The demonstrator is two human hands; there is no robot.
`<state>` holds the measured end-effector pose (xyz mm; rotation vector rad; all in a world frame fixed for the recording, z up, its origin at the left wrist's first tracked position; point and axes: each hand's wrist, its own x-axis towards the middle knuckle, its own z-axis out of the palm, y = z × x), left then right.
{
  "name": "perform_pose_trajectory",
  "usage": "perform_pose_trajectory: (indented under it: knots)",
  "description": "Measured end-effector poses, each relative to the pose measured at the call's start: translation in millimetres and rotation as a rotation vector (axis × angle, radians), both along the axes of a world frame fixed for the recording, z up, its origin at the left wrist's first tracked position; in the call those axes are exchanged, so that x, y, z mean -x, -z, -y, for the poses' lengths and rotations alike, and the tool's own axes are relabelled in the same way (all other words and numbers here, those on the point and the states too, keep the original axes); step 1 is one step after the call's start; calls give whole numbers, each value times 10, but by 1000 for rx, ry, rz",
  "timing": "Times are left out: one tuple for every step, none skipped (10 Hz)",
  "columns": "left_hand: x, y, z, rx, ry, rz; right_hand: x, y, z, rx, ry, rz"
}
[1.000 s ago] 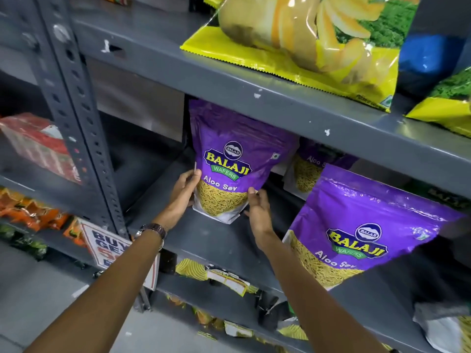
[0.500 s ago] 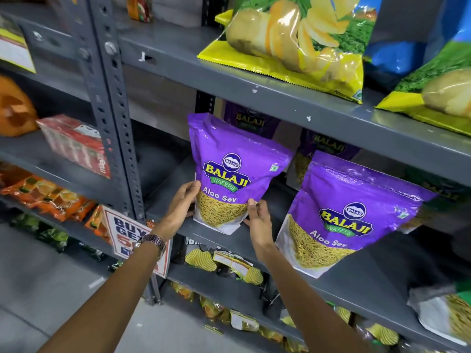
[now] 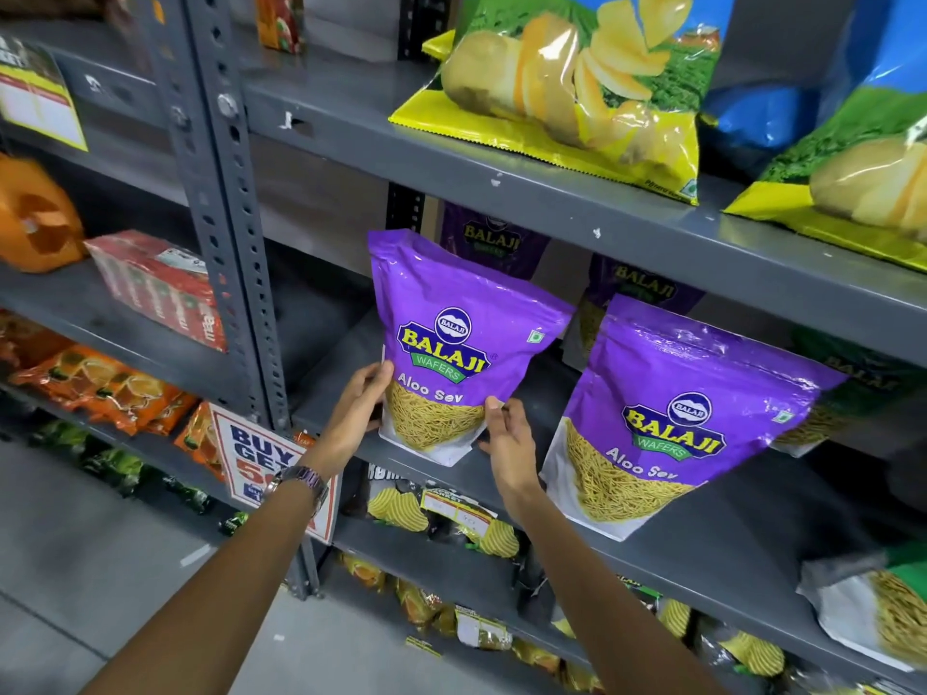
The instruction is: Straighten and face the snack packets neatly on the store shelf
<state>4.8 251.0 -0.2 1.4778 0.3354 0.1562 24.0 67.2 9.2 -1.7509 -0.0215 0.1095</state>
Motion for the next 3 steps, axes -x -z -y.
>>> perform_pose_trajectory:
  knots:
    - [33, -40, 42, 20, -5, 8, 32, -52, 2, 17, -27, -9]
    - [54, -37, 97, 94, -207, 90, 122, -89, 22, -93, 32, 34]
    - [191, -76, 175, 88, -473, 339, 396, -180, 92, -102, 95, 147]
